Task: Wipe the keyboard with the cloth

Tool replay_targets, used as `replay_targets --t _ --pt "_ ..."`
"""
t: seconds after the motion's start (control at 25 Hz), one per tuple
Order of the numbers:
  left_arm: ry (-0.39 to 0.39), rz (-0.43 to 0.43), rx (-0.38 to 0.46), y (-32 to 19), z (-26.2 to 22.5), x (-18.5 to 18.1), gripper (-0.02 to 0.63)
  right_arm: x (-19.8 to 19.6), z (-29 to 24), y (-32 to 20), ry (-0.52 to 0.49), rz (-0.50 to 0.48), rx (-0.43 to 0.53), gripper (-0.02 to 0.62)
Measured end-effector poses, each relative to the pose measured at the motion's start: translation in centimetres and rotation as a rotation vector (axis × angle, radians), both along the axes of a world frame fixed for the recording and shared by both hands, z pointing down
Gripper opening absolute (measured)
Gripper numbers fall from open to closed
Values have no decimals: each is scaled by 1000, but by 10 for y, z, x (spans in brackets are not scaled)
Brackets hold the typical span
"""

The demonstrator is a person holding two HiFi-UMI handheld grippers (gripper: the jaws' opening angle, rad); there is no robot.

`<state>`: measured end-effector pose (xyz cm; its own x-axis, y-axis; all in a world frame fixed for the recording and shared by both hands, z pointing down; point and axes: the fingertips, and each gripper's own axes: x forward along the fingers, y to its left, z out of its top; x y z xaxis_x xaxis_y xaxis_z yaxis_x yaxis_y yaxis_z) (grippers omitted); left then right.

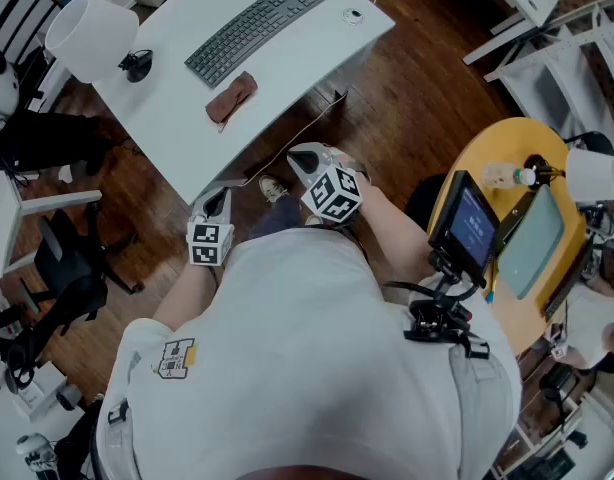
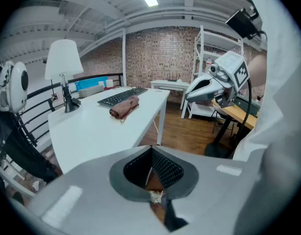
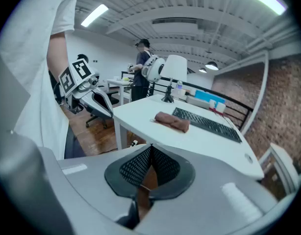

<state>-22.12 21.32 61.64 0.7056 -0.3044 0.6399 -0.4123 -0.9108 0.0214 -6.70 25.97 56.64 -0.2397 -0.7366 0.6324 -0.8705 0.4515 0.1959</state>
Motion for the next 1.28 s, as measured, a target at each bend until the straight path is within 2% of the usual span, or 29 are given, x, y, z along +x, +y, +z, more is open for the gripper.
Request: replay_targets --t 0.04,0.16,0.36,0.6,0.76,0.8,0.88,0.96,1.04,1.16,1.28 --pt "3 7 13 -17 -8 6 0 -5 -8 -23 17 -40 5 3" --pt "27 19 36 -61 -27 25 0 -14 -22 -87 79 -163 -1 80" --pt "38 11 44 -112 -26 40 0 -6 -3 -175 226 -367 -84 178" --pt "55 -81 51 -119 -37 47 0 -11 29 -204 339 -673 -243 304" --pt "44 -167 43 -141 -34 63 0 -9 59 -217 341 -842 -345 303" --pt "35 -197 36 -144 -33 65 0 -10 63 -217 337 -870 -350 281" --pt "17 -263 14 -147 -30 67 0 -13 67 -216 333 -907 -331 179" --pt "0 -309 -8 -146 -26 66 0 -17 67 -214 331 -925 -294 135" --pt "-25 -346 -25 -146 -20 65 0 -21 68 -213 325 -941 -258 137" --pt "-63 -399 -44 -152 -15 75 0 -20 67 -217 307 -971 -217 172" --pt "-82 -466 -58 -161 -17 82 0 -16 65 -221 274 -984 -213 206"
